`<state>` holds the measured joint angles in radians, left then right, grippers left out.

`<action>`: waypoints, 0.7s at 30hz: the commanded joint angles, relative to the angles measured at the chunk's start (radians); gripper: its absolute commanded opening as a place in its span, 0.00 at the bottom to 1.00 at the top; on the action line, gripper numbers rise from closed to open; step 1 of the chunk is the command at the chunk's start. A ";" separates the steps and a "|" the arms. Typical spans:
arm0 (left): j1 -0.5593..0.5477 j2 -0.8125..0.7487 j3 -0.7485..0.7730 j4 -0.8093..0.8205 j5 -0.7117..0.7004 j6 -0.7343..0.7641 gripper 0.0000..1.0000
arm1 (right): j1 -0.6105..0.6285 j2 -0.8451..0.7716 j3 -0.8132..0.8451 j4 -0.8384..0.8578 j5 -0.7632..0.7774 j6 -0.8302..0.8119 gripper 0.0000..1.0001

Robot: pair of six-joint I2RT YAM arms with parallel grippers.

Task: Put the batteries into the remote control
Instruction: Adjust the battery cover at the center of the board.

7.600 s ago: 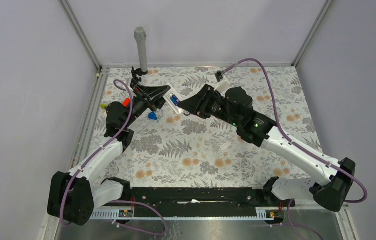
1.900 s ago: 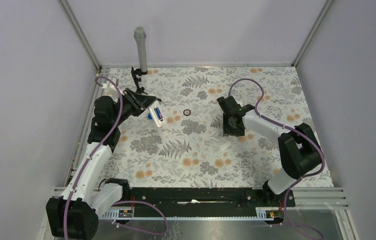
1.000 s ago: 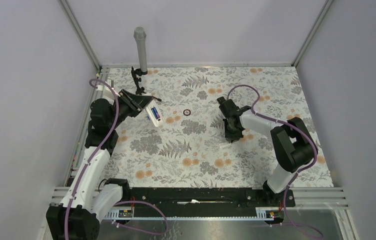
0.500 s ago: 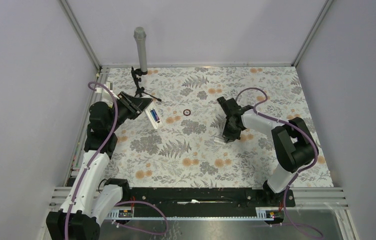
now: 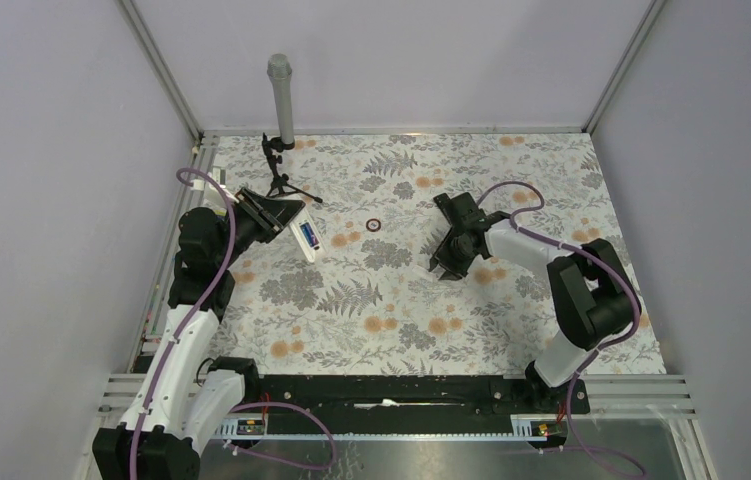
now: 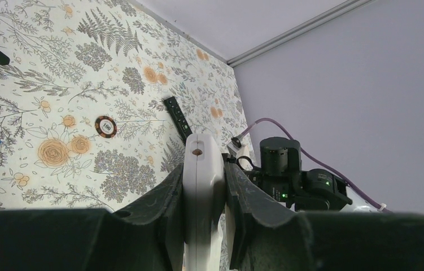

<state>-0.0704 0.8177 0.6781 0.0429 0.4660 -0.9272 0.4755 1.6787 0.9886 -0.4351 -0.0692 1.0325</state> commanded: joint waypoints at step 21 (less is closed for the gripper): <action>0.050 -0.007 0.103 -0.018 -0.020 0.061 0.00 | 0.078 0.018 0.125 0.030 0.174 -1.217 0.43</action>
<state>-0.0338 0.8196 0.7219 -0.0135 0.4545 -0.8829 0.5163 1.6550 1.0798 -0.3756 0.0093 -0.0643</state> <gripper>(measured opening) 0.268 0.439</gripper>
